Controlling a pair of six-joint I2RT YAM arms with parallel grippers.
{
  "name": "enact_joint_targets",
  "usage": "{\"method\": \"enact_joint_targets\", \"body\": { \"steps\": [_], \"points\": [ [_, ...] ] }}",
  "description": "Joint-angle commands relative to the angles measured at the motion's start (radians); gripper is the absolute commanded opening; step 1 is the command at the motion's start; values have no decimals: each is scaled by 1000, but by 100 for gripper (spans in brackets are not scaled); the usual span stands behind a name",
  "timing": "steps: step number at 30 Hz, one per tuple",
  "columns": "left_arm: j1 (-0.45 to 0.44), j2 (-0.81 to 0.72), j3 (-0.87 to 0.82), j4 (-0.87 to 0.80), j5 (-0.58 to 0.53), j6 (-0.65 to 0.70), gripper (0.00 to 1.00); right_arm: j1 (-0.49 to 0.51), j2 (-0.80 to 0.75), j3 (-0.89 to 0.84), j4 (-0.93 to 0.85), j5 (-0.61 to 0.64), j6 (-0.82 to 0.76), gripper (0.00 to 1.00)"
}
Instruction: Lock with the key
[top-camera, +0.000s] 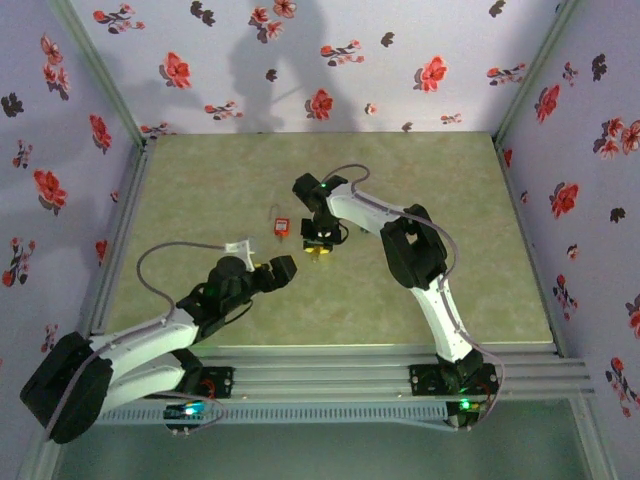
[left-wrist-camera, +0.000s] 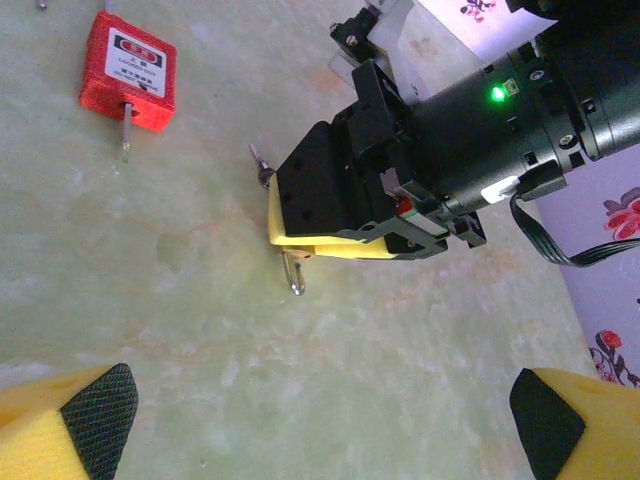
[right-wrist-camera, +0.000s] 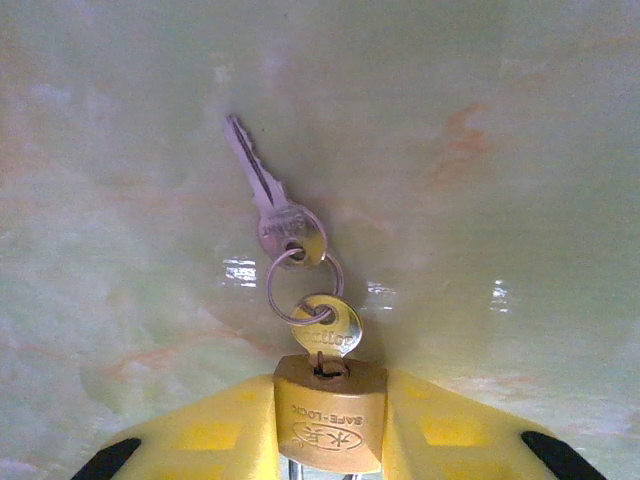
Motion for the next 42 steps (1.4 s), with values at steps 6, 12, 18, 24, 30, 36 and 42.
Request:
{"method": "enact_joint_targets", "body": {
  "steps": [6, 12, 18, 24, 30, 36, 42],
  "points": [
    [-33, 87, -11, 131, 3, -32, 98, -8, -59, -12, 15, -35, 28, 27],
    [-51, 153, -12, 195, 4, -50, 97, -9, -73, -25, 26, -51, 39, 27],
    [-56, 203, -10, 235, 6, -57, 95, -11, -88, -37, 40, -70, 48, 27],
    [-57, 263, -10, 296, 16, -72, 88, -11, -95, -46, 55, -89, 61, 27],
    [-57, 327, -3, 342, 20, -80, 82, -11, -99, -55, 69, -106, 71, 27],
    [-57, 400, 17, 372, 21, -86, 74, -11, -110, -70, 84, -121, 81, 27],
    [-57, 483, 45, 438, 23, -102, 69, -11, -121, -81, 92, -125, 85, 27]
  ]
}}
